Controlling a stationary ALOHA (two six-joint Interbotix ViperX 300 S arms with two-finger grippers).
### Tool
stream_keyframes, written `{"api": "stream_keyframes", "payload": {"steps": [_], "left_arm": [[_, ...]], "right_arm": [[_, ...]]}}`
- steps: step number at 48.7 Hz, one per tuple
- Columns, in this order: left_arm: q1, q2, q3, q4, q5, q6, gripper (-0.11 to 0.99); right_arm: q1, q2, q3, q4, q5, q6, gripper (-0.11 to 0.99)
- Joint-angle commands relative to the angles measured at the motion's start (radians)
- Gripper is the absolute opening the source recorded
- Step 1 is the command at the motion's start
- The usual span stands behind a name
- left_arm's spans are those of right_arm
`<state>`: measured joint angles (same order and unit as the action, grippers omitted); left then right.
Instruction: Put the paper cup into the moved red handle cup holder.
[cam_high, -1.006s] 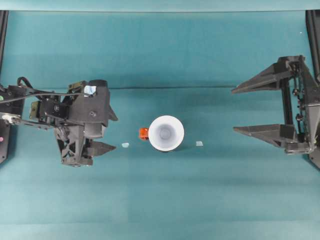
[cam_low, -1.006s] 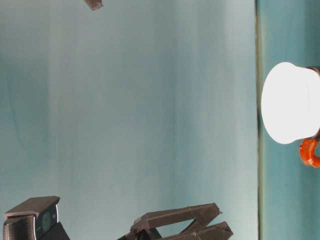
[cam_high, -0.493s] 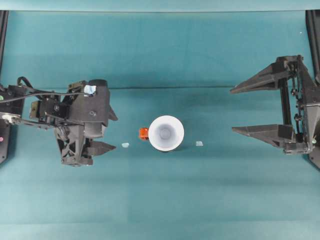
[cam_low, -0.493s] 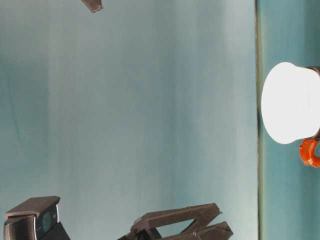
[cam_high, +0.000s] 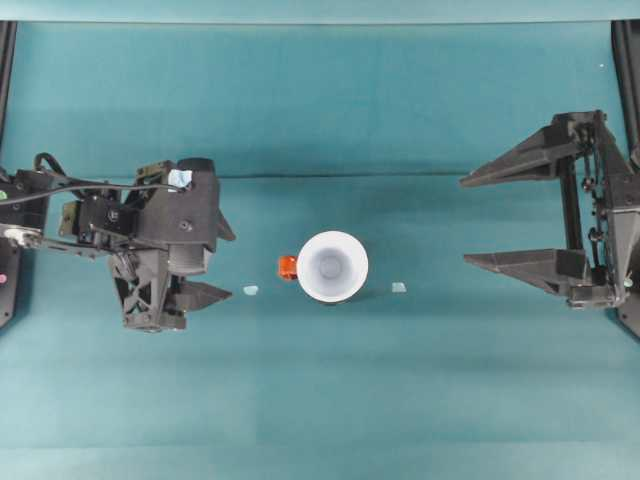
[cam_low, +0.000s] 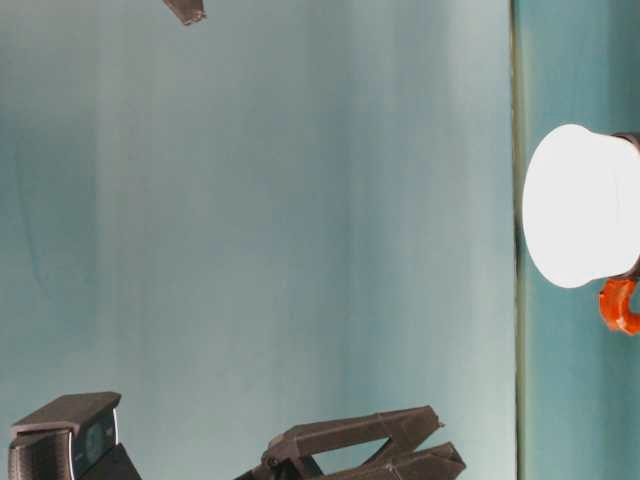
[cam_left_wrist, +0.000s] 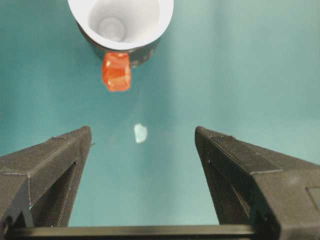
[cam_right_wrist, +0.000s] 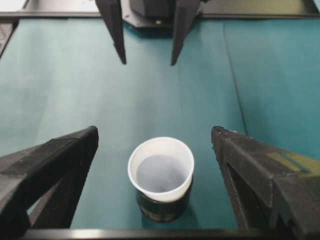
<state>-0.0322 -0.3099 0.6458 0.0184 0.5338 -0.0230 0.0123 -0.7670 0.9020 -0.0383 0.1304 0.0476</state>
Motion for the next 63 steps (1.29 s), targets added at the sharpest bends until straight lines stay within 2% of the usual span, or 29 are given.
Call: {"api": "stream_keyframes", "payload": {"steps": [1,63], "left_arm": [[0.002,-0.015,-0.011,0.003,-0.003,0.002,0.89],[0.002,-0.015,-0.011,0.003,-0.003,0.0,0.89]], "right_arm": [[0.002,0.0,-0.026,-0.002,-0.005,-0.008,0.87],[0.002,-0.002,-0.026,-0.002,0.011,-0.009,0.87]]}}
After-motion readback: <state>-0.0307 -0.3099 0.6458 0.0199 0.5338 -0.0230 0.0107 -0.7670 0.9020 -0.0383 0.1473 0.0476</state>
